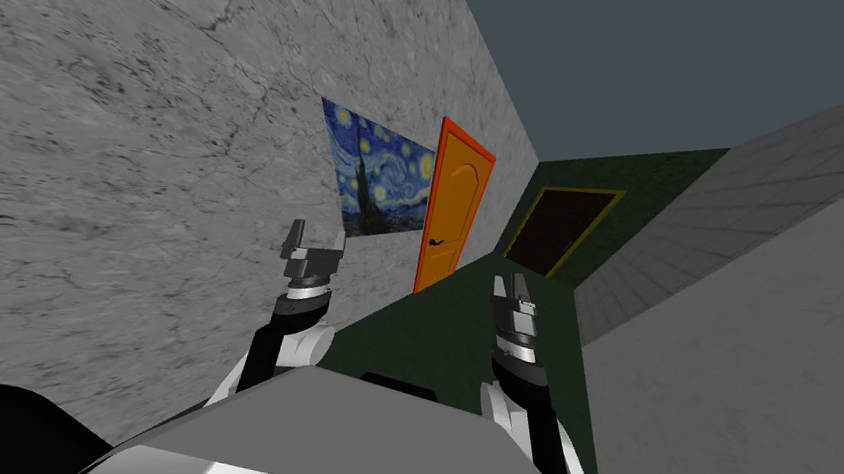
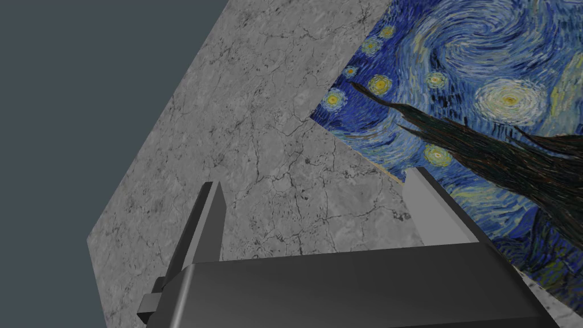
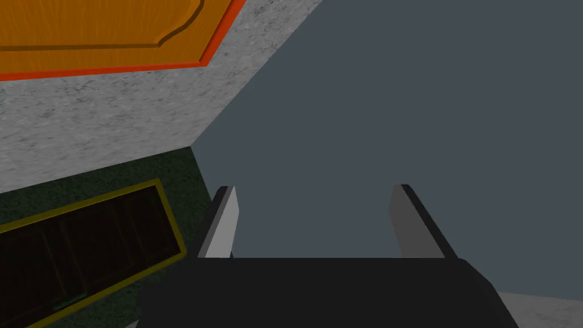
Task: Pull the door open
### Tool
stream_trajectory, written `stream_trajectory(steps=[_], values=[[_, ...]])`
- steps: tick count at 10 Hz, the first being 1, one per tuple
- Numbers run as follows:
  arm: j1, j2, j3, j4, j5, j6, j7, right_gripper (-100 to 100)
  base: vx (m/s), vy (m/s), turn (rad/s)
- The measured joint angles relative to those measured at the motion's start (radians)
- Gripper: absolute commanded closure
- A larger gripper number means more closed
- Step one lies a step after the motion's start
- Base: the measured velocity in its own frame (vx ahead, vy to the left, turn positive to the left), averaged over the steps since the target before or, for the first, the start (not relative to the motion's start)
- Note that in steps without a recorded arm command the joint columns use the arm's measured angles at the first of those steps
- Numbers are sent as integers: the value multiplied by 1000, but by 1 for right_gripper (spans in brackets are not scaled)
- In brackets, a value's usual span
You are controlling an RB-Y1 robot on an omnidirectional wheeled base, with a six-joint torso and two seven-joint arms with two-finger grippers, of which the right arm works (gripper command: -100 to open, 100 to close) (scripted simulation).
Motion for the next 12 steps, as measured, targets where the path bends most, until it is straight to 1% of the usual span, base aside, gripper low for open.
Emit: stream_trajectory(steps=[2, 3, 4, 8, 10, 12], values=[[-14, -12, 2, 48, -4, -13, -6, -100, 98, -46, 121], [-26, -21, -2, 75, -9, -19, -13, -100, 129, -51, 135], [-33, -28, 0, 104, -11, -26, -18, -100, 129, -49, 103], [-60, -47, 8, 173, -17, -34, -29, -100, 73, -40, 79], [-78, -57, 7, 220, -21, -43, -36, -100, 68, -37, 117], [-97, -69, 7, 259, -26, -44, -45, -100, 77, -48, 99]])
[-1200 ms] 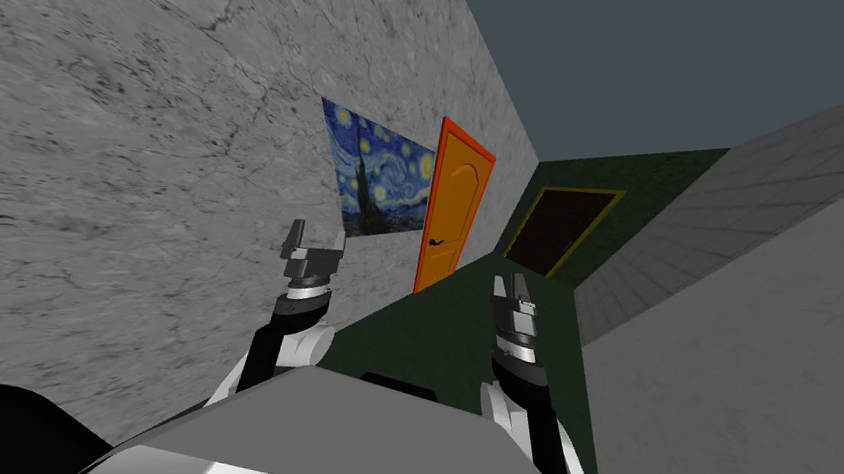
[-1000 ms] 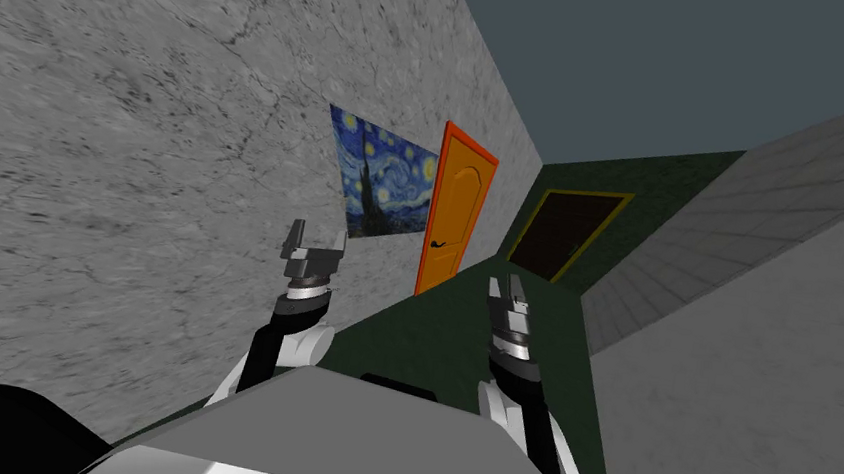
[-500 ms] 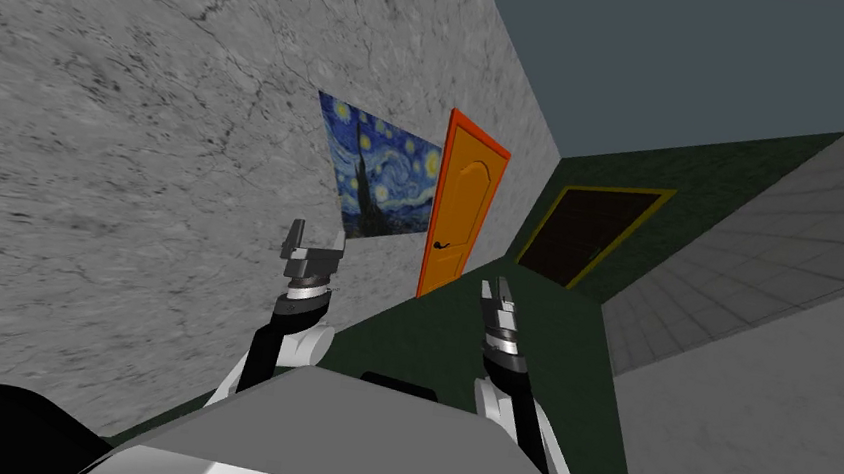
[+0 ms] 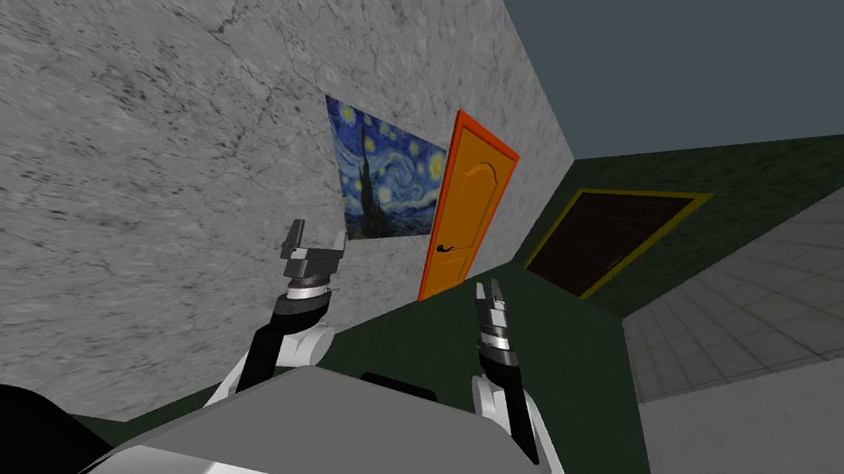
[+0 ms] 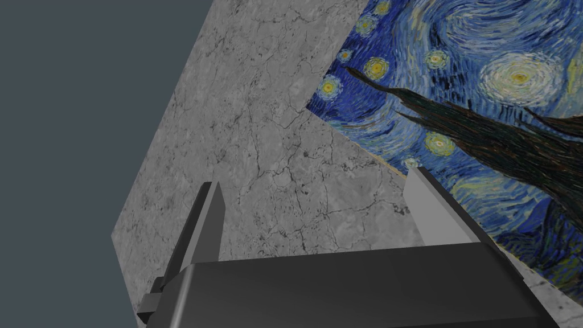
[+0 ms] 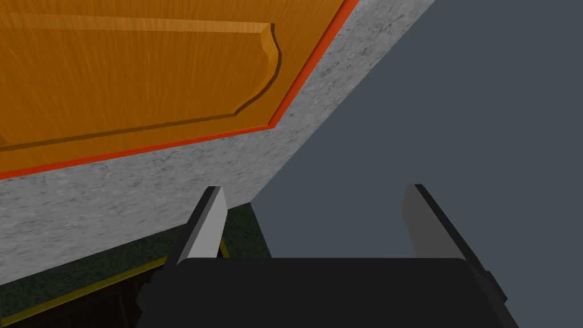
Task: Pull the door open
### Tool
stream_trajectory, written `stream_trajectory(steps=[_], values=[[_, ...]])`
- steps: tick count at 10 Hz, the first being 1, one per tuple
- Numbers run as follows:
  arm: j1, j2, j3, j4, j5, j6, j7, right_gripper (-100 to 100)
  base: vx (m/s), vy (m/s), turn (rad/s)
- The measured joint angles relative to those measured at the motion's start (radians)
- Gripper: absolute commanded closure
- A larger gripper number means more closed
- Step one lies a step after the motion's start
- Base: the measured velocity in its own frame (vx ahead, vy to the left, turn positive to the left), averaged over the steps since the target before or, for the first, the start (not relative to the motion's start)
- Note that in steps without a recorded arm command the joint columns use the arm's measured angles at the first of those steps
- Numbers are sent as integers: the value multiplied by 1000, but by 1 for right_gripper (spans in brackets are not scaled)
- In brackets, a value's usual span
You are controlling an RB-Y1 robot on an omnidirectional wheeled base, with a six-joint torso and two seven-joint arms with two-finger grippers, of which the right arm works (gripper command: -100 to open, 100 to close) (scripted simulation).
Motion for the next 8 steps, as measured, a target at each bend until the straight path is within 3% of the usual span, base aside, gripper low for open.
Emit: stream_trajectory(steps=[8], values=[[-83, -53, 0, 213, -23, -39, -38, -100, 87, -61, 123]])
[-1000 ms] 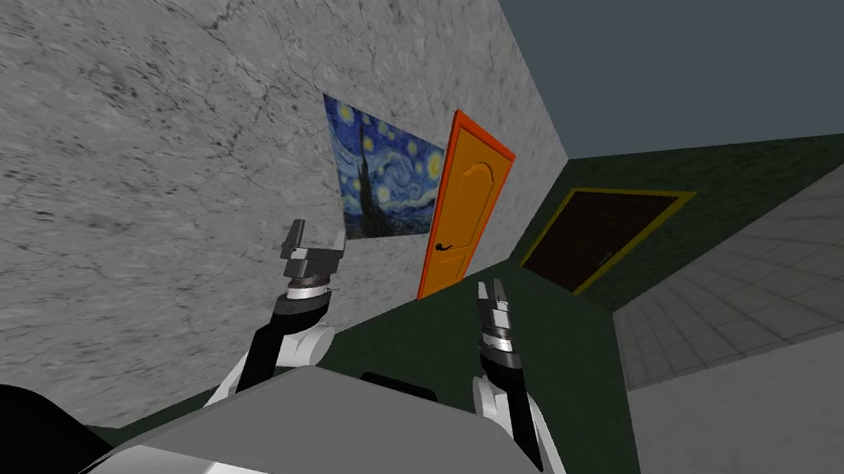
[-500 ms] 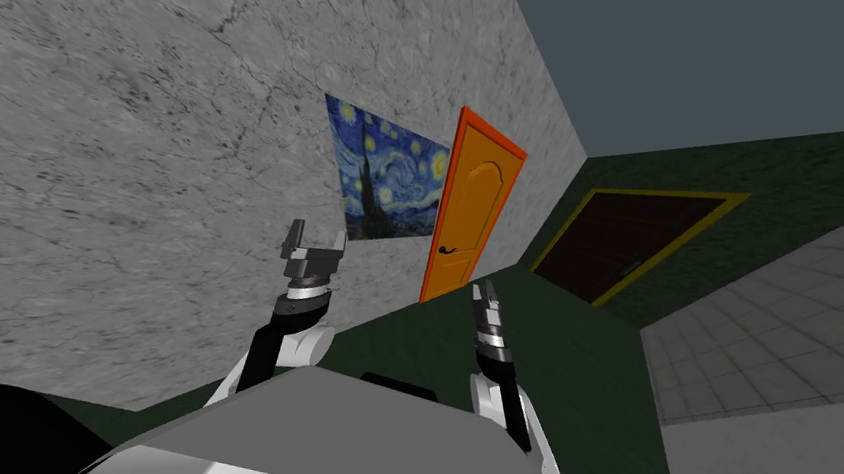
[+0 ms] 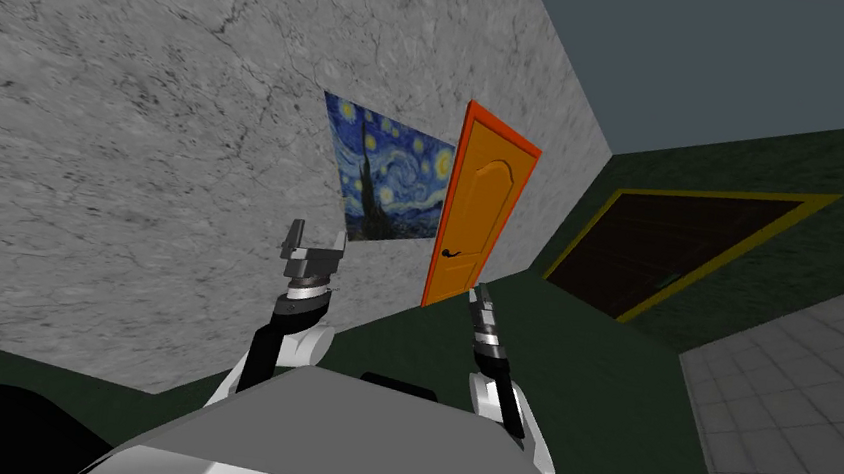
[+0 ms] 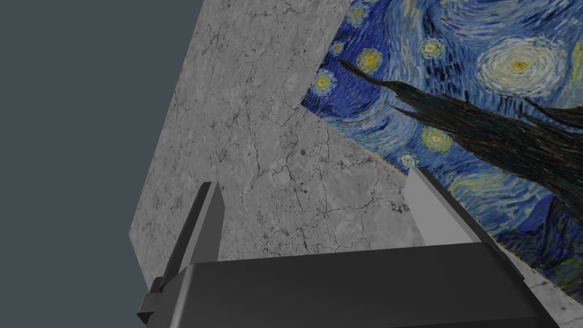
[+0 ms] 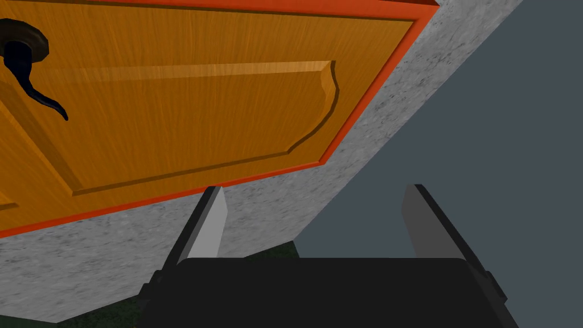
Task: Pull the door open
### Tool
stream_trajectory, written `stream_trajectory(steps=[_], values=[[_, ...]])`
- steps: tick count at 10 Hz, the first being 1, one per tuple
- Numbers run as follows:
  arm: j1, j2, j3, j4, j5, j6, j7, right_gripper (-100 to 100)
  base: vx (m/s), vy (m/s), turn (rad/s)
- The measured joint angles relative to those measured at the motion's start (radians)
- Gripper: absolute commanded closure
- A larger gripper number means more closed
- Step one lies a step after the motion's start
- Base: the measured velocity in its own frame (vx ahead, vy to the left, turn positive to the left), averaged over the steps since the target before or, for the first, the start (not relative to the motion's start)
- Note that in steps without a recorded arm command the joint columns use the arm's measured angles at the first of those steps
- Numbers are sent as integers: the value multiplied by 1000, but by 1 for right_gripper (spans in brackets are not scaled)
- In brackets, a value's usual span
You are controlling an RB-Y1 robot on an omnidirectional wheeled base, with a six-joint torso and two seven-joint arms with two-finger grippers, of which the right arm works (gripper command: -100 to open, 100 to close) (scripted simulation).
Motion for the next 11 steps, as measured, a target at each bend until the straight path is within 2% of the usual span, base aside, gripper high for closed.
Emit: stream_trajectory(steps=[4, 6, 8, 11], values=[[-37, -27, 4, 117, -11, -28, -19, -100, 84, -67, 134], [-66, -37, 6, 179, -16, -35, -28, -100, 80, -81, 119], [-72, -51, 7, 206, -21, -35, -37, -100, 44, -46, 74], [-107, -67, 8, 298, -29, -63, -50, -100, 64, -67, 141]])
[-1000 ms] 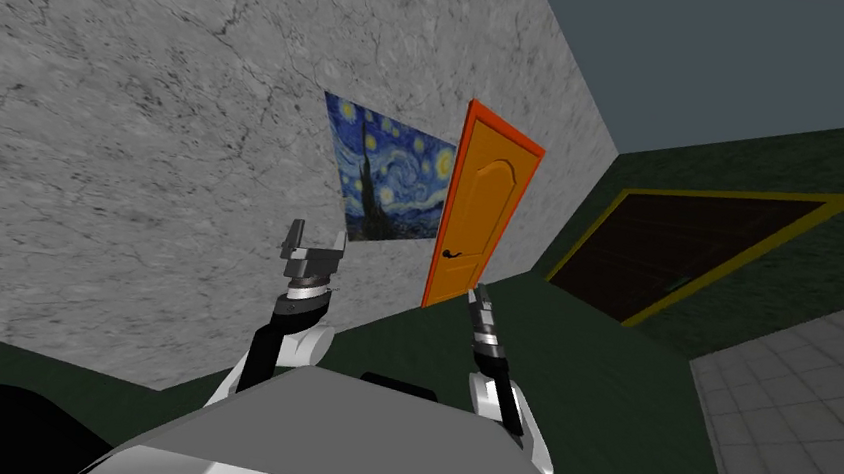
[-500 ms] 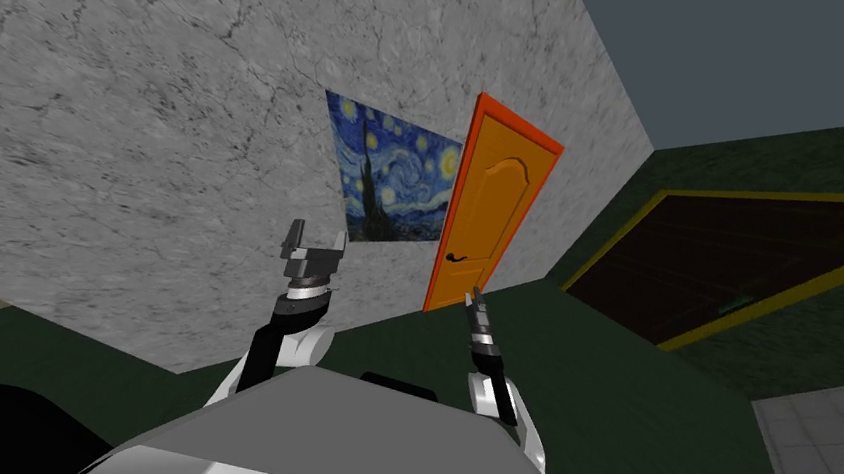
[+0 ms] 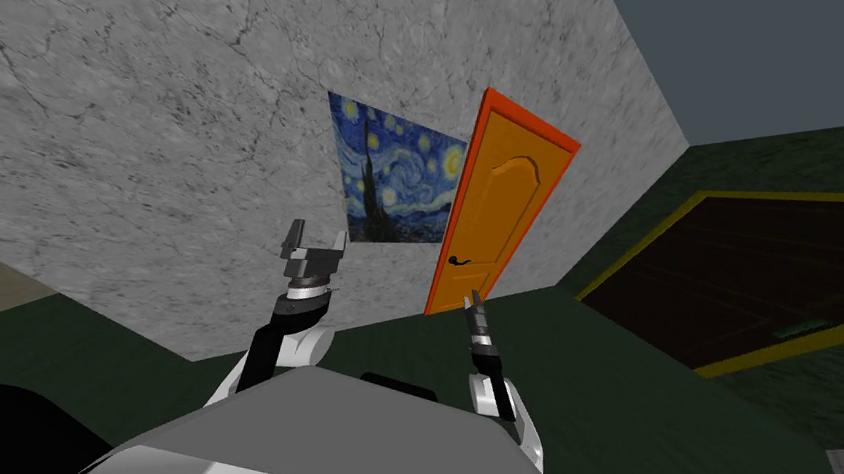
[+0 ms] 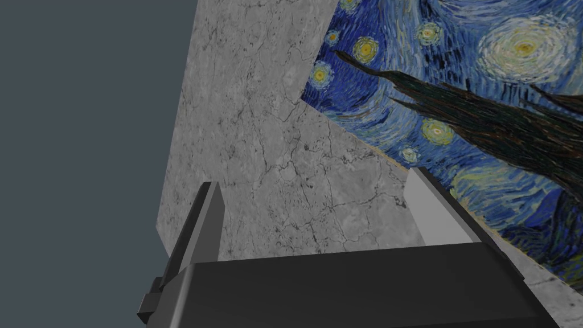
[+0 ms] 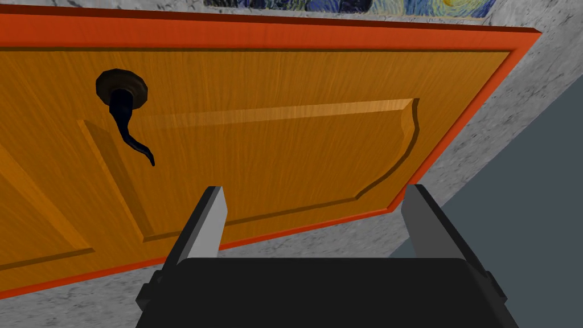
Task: Pull the door open
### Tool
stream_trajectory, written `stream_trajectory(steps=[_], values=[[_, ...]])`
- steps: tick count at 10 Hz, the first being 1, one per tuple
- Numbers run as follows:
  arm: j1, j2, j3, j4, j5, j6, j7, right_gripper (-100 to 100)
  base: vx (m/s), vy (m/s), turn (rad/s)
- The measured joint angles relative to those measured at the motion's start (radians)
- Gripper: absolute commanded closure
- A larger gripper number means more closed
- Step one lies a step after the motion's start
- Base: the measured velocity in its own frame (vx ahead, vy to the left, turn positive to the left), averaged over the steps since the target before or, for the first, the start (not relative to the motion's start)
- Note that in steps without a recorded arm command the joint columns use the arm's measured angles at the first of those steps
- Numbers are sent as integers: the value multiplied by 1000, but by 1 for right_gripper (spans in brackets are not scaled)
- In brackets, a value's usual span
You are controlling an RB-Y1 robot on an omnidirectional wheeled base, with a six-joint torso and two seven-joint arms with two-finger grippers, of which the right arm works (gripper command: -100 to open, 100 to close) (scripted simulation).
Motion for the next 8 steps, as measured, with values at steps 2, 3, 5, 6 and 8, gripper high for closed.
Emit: stream_trajectory(steps=[2, 3, 5, 6, 8], values=[[-19, -15, 1, 57, -6, -8, -10, -100, 74, -84, 141], [-32, -22, 1, 89, -9, -16, -16, -100, 75, -88, 149], [-57, -39, 1, 146, -17, -22, -29, -100, 67, -82, 73], [-62, -41, 2, 160, -18, -22, -31, -100, 54, -41, 101], [-85, -52, 2, 217, -23, -34, -39, -100, 56, -77, 129]])
